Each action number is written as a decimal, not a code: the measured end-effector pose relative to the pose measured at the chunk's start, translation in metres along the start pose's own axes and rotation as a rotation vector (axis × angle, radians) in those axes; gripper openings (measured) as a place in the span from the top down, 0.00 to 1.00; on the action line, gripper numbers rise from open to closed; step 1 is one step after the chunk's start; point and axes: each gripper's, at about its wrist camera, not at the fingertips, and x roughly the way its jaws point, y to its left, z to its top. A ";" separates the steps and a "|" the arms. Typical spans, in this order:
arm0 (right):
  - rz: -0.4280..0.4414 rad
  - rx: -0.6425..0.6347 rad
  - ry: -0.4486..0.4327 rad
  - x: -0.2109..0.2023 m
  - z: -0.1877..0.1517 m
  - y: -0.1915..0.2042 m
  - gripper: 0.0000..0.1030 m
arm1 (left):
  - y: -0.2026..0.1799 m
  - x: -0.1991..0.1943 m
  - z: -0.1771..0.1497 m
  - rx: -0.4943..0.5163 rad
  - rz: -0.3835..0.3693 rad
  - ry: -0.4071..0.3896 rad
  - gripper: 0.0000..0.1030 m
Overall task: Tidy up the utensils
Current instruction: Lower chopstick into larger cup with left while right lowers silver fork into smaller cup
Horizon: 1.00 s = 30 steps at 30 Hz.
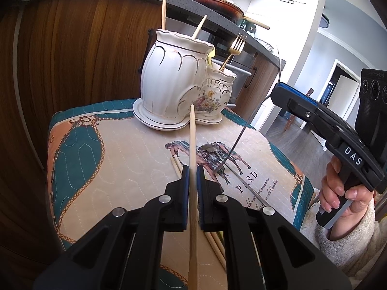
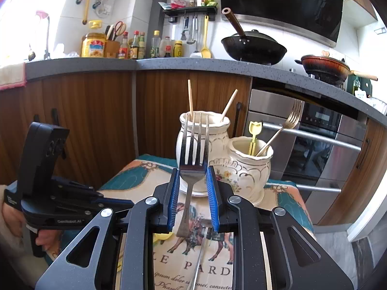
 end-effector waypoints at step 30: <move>-0.090 0.010 -0.125 -0.006 0.079 -0.031 0.77 | -0.023 -0.042 0.128 0.051 -0.082 -0.378 0.94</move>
